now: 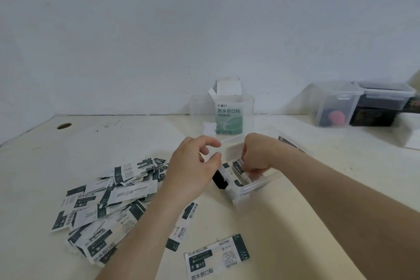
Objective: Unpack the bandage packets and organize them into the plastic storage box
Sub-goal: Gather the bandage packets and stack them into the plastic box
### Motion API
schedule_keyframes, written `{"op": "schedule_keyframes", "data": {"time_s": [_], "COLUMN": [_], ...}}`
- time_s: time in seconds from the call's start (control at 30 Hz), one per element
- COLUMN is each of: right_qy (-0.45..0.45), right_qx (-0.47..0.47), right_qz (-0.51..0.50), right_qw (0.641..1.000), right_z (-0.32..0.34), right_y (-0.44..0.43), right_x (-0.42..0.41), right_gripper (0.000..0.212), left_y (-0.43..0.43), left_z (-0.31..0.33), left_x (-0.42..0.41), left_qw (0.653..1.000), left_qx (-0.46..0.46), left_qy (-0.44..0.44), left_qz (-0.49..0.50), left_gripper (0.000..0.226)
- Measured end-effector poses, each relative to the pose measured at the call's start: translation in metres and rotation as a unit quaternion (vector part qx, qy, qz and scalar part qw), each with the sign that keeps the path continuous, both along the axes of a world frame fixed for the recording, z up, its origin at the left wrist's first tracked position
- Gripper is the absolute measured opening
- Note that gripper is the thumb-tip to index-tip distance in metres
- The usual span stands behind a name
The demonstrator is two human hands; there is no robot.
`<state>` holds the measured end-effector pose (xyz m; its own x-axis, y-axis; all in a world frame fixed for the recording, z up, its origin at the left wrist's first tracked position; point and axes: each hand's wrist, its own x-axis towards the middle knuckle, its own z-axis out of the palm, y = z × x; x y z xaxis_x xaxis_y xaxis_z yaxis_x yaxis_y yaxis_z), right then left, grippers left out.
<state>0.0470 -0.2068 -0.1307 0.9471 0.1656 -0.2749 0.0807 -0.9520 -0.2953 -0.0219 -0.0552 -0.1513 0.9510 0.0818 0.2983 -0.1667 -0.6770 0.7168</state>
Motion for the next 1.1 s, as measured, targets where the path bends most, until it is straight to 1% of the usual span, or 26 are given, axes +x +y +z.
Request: {"op": "schedule_keyframes", "data": {"time_s": [0.07,0.13,0.2,0.27,0.33,0.4,0.47,0.57,0.63,0.7,0.73,0.83,0.9,1.0,1.1], "right_qy": [0.016,0.025,0.020,0.012,-0.019,-0.044,-0.043,-0.023,-0.010,-0.001,0.005,0.026,0.047,0.072,0.088], "right_qx": [0.002,0.028,0.045,0.046,0.005,-0.040,-0.052,-0.016,0.020,0.030,0.019,-0.059,-0.093,-0.117,-0.113], "right_qz": [-0.019,-0.044,-0.055,-0.058,-0.045,-0.025,-0.015,-0.014,-0.016,-0.018,-0.014,0.022,0.049,0.071,0.074], "right_qw": [1.000,0.998,0.997,0.997,0.999,0.998,0.998,1.000,1.000,0.999,1.000,0.998,0.993,0.988,0.987], "right_z": [0.001,0.002,0.002,-0.001,-0.003,-0.004,-0.004,-0.005,-0.002,0.004,0.007,0.016,0.019,0.022,0.023], "right_y": [0.002,0.002,0.003,0.005,0.006,0.006,0.004,0.002,0.002,0.000,-0.002,-0.004,-0.004,0.000,0.002], "right_x": [0.002,0.003,0.004,0.004,0.003,0.001,0.000,-0.001,-0.003,-0.005,-0.006,-0.010,-0.011,-0.012,-0.012], "right_gripper": [0.024,0.021,0.017,0.012,0.010,0.014,0.013,0.014,0.019,0.024,0.025,0.026,0.027,0.028,0.025], "left_y": [0.002,0.003,0.005,0.005,0.005,0.006,0.007,0.007,0.007,0.007,0.007,0.007,0.007,0.006,0.006], "left_z": [-0.004,-0.006,-0.007,-0.008,-0.009,-0.010,-0.012,-0.014,-0.015,-0.015,-0.015,-0.015,-0.015,-0.014,-0.015], "left_x": [0.002,0.004,0.005,0.006,0.007,0.007,0.007,0.008,0.008,0.008,0.008,0.008,0.008,0.008,0.008], "left_qw": [0.998,0.995,0.992,0.992,0.992,0.992,0.991,0.990,0.990,0.990,0.990,0.989,0.990,0.990,0.991], "left_qx": [-0.054,-0.098,-0.117,-0.122,-0.121,-0.122,-0.127,-0.135,-0.136,-0.135,-0.136,-0.136,-0.132,-0.128,-0.124], "left_qy": [0.015,0.027,0.028,0.026,0.026,0.023,0.020,0.021,0.020,0.018,0.018,0.018,0.017,0.013,0.012], "left_qz": [-0.014,-0.025,-0.030,-0.032,-0.033,-0.035,-0.036,-0.039,-0.041,-0.043,-0.043,-0.046,-0.048,-0.050,-0.049], "left_gripper": [0.013,0.012,0.012,0.012,0.012,0.012,0.012,0.012,0.012,0.012,0.012,0.012,0.013,0.013,0.012]}}
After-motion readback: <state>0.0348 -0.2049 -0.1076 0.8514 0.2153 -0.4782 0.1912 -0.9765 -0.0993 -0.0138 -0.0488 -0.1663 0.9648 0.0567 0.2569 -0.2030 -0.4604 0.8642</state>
